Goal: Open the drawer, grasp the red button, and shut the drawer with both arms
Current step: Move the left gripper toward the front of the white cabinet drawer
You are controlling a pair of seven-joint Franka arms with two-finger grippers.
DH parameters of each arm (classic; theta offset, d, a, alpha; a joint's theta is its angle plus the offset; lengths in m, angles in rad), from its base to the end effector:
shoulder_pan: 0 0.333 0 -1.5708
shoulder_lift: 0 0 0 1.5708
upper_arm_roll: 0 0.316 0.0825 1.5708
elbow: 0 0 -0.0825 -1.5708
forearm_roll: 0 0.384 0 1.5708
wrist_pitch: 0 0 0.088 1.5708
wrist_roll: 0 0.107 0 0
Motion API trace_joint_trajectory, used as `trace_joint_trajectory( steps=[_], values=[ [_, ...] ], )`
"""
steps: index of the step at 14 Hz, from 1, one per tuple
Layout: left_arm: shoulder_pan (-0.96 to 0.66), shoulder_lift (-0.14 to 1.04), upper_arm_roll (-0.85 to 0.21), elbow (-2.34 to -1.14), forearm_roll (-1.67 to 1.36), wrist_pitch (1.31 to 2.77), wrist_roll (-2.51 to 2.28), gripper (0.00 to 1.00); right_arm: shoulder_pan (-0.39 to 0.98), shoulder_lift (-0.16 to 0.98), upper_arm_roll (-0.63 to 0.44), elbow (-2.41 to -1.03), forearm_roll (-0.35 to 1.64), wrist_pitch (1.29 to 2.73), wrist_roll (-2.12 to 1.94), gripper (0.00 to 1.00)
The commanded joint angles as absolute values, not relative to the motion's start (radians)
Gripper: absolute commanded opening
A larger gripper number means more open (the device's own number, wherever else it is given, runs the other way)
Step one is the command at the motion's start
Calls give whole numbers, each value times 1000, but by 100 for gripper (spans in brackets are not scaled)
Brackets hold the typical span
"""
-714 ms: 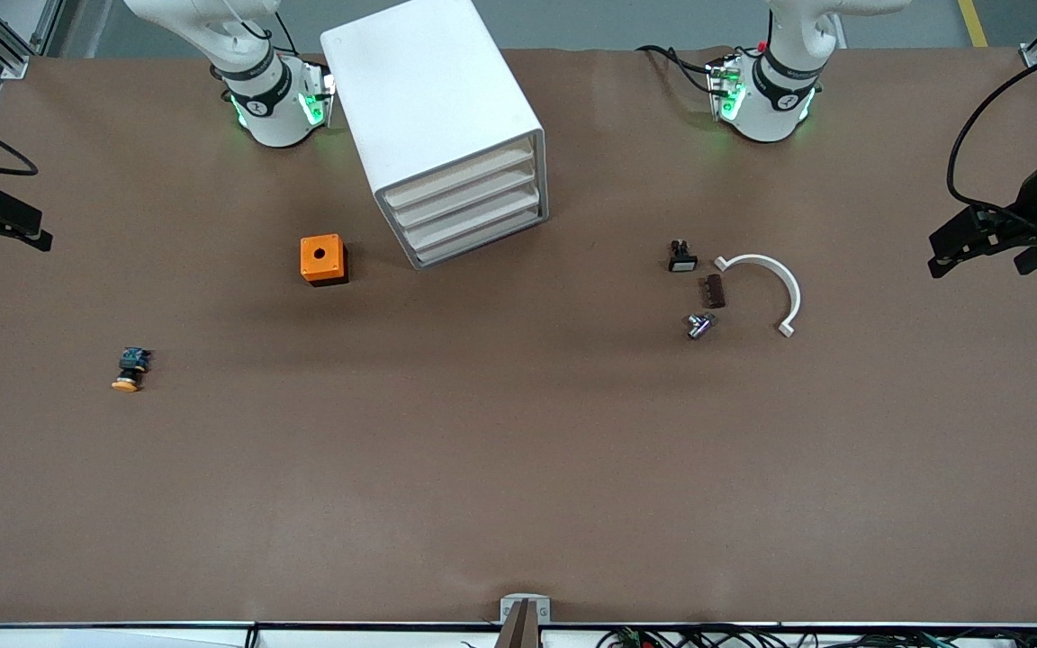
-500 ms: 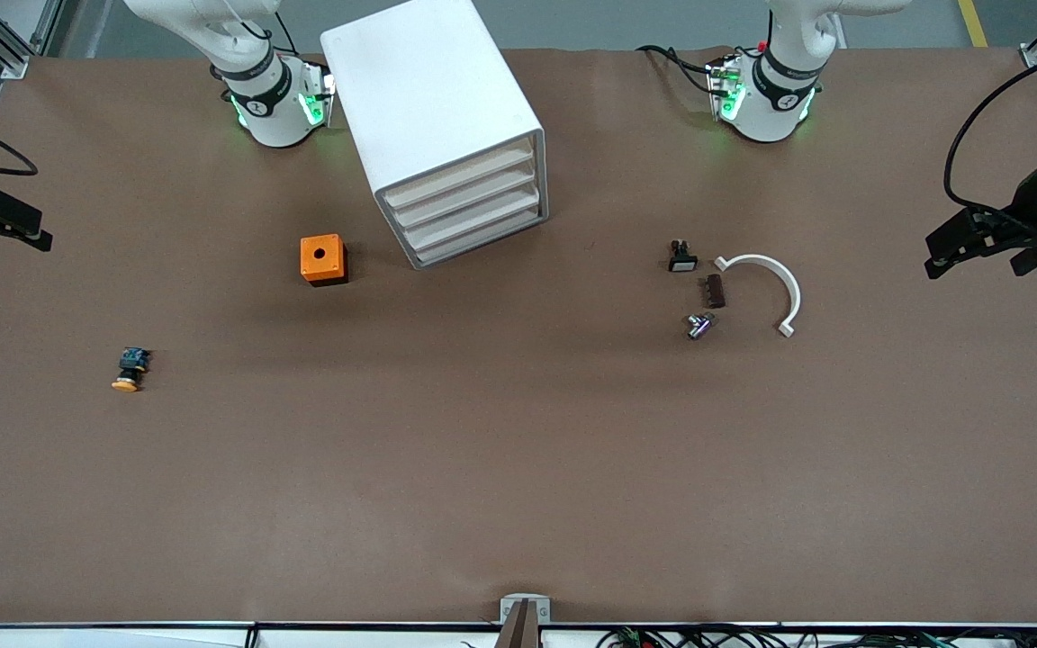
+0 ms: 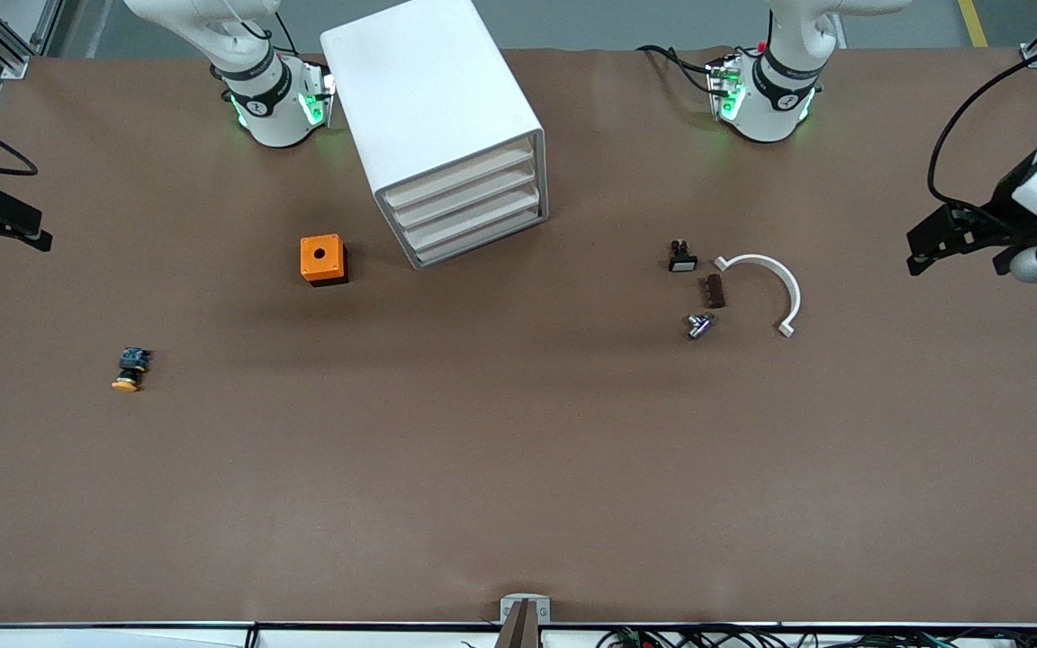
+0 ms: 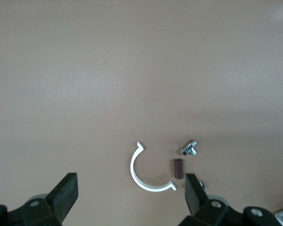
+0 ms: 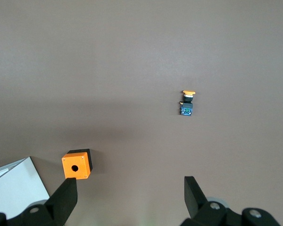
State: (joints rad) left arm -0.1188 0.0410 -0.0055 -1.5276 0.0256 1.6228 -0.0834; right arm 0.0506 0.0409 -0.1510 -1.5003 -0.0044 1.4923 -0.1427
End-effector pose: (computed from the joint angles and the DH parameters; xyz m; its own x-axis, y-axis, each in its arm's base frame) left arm 0.5688 -0.0684 0.6267 0.9975 -0.0420 0.0561 -0.0409 -0.9989 -0.0208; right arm 0.5566 -0.0547 0.6283 0.9979 0.0419 -0.0494 0.0421 -0.9991 0.0035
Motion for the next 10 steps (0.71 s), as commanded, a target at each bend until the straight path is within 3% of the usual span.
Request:
trace_joint_trajectory(
  steps=[1,10],
  values=[
    [-124,57,-44,-1523,5,1554,-74,100,55,40,-153,-1488,-12,1488,-146,100],
    [-124,233,-150,-1543,-315,1506,10,100,55,41,-153,-1488,-6,1489,-141,100]
  ],
)
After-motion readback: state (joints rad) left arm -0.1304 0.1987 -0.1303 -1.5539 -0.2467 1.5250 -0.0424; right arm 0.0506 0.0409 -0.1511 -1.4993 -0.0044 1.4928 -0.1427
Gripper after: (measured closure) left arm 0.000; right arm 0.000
